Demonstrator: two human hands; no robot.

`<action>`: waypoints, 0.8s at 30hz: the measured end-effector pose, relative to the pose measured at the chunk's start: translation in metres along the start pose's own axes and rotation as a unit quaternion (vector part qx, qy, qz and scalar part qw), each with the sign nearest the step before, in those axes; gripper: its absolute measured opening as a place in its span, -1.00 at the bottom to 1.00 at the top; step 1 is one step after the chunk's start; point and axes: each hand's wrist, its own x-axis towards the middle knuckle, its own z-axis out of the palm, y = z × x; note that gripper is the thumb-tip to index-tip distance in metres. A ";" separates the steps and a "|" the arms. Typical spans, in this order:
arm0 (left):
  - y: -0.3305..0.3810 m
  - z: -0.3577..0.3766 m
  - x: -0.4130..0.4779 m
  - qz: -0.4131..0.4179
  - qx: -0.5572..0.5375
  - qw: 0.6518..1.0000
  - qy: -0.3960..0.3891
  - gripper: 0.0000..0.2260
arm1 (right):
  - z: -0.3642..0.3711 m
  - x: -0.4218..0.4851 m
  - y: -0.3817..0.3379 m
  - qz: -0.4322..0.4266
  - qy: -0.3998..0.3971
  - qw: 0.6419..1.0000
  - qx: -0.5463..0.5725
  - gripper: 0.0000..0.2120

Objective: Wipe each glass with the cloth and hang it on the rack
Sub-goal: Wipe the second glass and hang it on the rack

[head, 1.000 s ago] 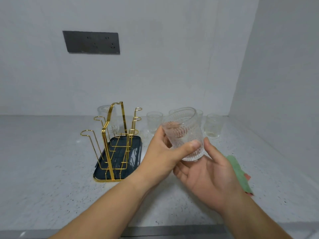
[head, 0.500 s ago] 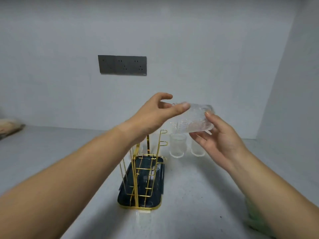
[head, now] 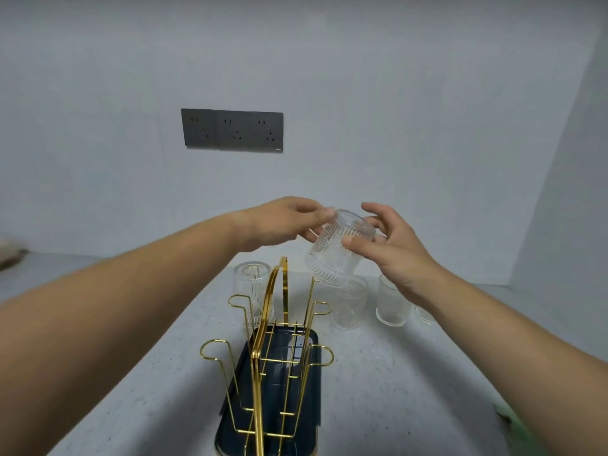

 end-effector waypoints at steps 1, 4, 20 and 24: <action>-0.004 0.000 0.003 -0.001 -0.006 1.000 0.005 -0.52 | 0.002 0.005 0.003 -0.005 0.000 1.000 -0.016 -0.32; -0.014 0.000 0.009 -0.004 0.009 1.000 0.010 -0.42 | 0.009 0.015 0.012 -0.008 -0.006 0.998 -0.057 -0.28; -0.049 0.012 0.029 -0.085 0.079 0.992 -0.055 -0.30 | 0.035 0.017 0.054 0.015 -0.037 0.988 -0.147 -0.13; -0.052 0.014 0.034 -0.108 0.095 0.987 -0.070 -0.26 | 0.041 0.017 0.060 0.028 -0.041 0.987 -0.155 -0.13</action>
